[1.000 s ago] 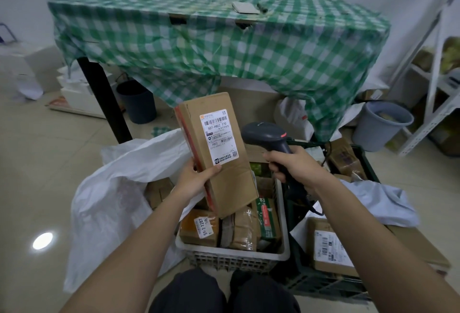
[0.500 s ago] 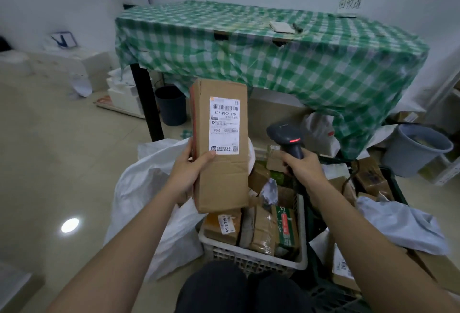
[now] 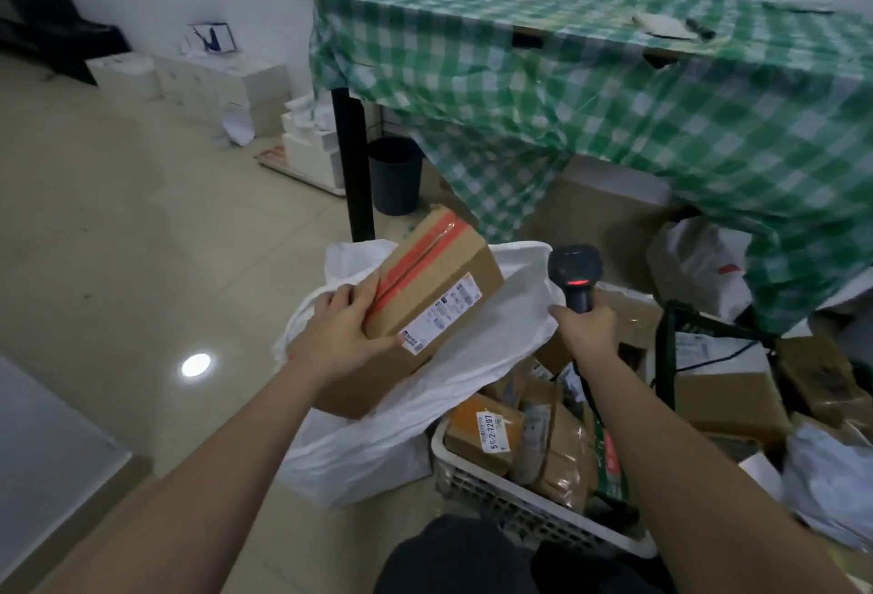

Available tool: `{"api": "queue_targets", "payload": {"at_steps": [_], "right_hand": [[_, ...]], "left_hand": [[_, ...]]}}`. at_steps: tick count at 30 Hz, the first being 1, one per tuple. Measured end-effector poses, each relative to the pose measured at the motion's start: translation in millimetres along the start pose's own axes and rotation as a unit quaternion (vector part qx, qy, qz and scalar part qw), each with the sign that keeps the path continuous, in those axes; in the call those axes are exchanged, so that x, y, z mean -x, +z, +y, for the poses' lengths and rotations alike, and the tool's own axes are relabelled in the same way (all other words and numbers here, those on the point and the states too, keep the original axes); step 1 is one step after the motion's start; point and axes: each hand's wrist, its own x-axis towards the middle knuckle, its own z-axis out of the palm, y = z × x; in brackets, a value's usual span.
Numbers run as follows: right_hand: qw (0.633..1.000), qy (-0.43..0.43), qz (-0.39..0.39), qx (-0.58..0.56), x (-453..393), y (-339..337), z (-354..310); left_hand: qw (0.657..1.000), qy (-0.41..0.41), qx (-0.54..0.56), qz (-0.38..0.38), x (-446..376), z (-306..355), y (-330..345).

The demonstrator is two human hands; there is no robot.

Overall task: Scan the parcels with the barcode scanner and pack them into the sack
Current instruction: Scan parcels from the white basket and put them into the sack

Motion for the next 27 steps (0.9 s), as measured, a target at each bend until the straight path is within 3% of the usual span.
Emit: {"api": "queue_targets", "payload": {"at_steps": [5,10,13,15,16,18,19,20,23,25,27], "right_hand": [[0.999,-0.024,0.037,0.031,-41,20,23],[0.999,-0.029,0.022,-0.029,-84,41,34],[0.998,-0.040,0.021,-0.041,-104,48,38],[0.997,-0.054,0.021,-0.051,-112,48,38],[0.996,-0.062,0.022,-0.054,-115,48,39],[0.995,-0.079,0.028,-0.057,-119,48,41],[0.994,-0.085,0.031,-0.056,-120,48,43],[0.994,-0.090,0.032,-0.051,-120,49,46],[0.993,-0.100,0.034,-0.050,-119,50,50],[0.994,-0.092,0.037,-0.056,-117,49,51],[0.994,-0.089,0.035,-0.053,-113,49,51]], "left_hand": [[0.994,0.068,-0.087,0.009,-39,1,44],[0.978,0.107,-0.179,0.029,-84,-12,97],[0.978,0.072,-0.164,-0.103,-102,-13,125],[0.981,0.050,-0.086,-0.164,-114,-16,127],[0.989,0.072,-0.050,-0.116,-119,-17,123],[0.989,0.113,-0.049,0.084,-133,-22,117],[0.983,0.097,-0.074,0.141,-142,-25,116],[0.982,0.060,-0.094,0.150,-151,-27,115],[0.984,-0.076,-0.163,0.011,-169,-37,117],[0.971,-0.155,-0.176,-0.040,-176,-52,119],[0.979,-0.154,-0.102,-0.084,-179,-65,114]]}}
